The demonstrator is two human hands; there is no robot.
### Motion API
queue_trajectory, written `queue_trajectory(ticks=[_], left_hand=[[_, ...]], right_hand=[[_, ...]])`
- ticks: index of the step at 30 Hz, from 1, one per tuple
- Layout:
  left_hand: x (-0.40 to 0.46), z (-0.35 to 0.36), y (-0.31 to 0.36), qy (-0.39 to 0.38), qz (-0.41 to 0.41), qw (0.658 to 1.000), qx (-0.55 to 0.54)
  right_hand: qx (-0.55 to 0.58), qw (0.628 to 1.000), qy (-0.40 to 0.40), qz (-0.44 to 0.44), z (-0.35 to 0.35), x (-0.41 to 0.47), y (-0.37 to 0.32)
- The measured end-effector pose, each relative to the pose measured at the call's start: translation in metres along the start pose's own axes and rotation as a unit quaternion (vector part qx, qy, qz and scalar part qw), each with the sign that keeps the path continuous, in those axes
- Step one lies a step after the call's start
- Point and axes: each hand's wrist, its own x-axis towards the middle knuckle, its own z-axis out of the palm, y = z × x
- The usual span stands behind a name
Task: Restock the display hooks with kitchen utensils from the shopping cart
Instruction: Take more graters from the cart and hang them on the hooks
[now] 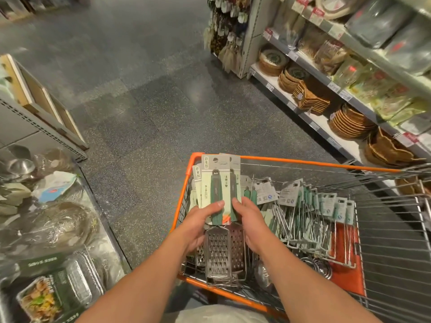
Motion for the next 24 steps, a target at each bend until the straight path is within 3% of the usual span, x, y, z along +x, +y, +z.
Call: queue_trajectory(ticks=[6, 10, 16, 19, 24], left_hand=[[-0.007, 0.000, 0.012, -0.038, 0.001, 0.999, 0.016], [-0.008, 0.001, 0.016, -0.020, -0.017, 1.000, -0.010], [-0.017, 0.004, 0.020, -0.031, -0.023, 0.999, 0.034], [-0.024, 0.012, 0.020, -0.029, -0.022, 0.998, 0.045], [-0.044, 0.029, 0.024, 0.040, 0.032, 0.999, -0.014]], right_hand=[[-0.021, 0.999, 0.019, -0.016, 0.010, -0.010, -0.001], [-0.032, 0.996, 0.063, -0.048, 0.012, -0.014, -0.002], [-0.029, 0.994, 0.093, -0.043, 0.001, -0.014, -0.004], [-0.039, 0.995, 0.085, -0.042, 0.000, -0.011, -0.015], [-0.084, 0.994, 0.037, -0.061, -0.011, -0.004, -0.047]])
